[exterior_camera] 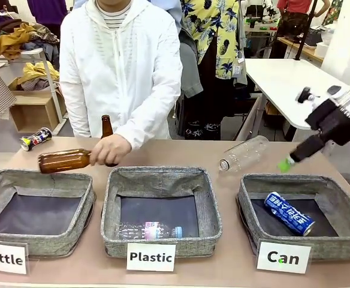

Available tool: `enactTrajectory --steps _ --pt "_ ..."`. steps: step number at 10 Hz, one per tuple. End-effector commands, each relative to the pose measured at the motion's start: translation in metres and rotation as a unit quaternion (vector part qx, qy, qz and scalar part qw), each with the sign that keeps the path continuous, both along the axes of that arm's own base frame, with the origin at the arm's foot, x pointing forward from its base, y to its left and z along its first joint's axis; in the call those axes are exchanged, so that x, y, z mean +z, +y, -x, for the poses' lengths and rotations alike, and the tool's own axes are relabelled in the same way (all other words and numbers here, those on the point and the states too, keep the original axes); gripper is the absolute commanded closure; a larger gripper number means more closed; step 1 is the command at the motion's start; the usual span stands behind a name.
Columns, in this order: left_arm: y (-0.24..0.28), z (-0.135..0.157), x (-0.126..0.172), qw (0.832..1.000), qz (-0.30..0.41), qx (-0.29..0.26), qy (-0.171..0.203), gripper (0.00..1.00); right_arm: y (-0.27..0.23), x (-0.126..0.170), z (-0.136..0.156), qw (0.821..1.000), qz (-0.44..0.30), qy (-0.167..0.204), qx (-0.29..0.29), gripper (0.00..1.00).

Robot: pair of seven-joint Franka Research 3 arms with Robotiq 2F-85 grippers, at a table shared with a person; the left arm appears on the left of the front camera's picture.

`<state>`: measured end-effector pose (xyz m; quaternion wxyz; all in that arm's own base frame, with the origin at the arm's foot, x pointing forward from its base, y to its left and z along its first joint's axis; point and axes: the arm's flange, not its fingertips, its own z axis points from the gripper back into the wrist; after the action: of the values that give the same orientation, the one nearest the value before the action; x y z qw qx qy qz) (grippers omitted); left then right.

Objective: Sort the can waste into the basket.
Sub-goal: Pick up the can waste from the table and place it in the right Fabric basket.

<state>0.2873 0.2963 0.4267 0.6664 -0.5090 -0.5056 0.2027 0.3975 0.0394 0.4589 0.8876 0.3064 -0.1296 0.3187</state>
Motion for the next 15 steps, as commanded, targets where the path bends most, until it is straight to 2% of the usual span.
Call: enactTrajectory --steps 1,2,3,4,5,7,9,13,15 --pt "0.022 0.013 0.025 0.999 0.015 0.014 -0.025 0.00 -0.015 -0.006 -0.006 0.868 -0.425 0.028 -0.256 0.00" --pt "0.043 0.028 0.048 0.998 0.047 0.023 -0.045 0.00 -0.032 -0.015 -0.006 0.816 -0.506 0.033 -0.276 0.00" --pt "0.063 0.039 0.068 0.993 0.088 0.032 -0.070 0.00 -0.046 -0.025 -0.003 0.779 -0.559 0.015 -0.284 0.00" --pt "0.085 0.049 0.085 0.985 0.144 0.040 -0.087 0.00 -0.061 -0.034 -0.005 0.754 -0.567 0.035 -0.329 0.00" --pt "0.101 0.056 0.091 0.982 0.147 0.062 -0.101 0.00 -0.035 -0.006 -0.003 0.968 -0.219 0.065 -0.108 0.00" --pt "0.131 0.062 0.092 0.975 0.162 0.110 -0.104 0.00 -0.035 -0.006 -0.003 0.968 -0.219 0.065 -0.108 0.00" --pt "0.135 0.062 0.091 0.974 0.165 0.115 -0.104 0.00 -0.035 -0.006 -0.003 0.968 -0.219 0.065 -0.108 0.00" --pt "0.136 0.082 0.089 0.975 0.156 0.115 -0.104 0.00 -0.035 -0.006 -0.003 0.968 -0.219 0.065 -0.108 0.00" --pt "0.132 0.088 0.089 0.982 0.115 0.114 -0.097 0.00 -0.035 -0.006 -0.003 0.968 -0.219 0.065 -0.108 0.00"
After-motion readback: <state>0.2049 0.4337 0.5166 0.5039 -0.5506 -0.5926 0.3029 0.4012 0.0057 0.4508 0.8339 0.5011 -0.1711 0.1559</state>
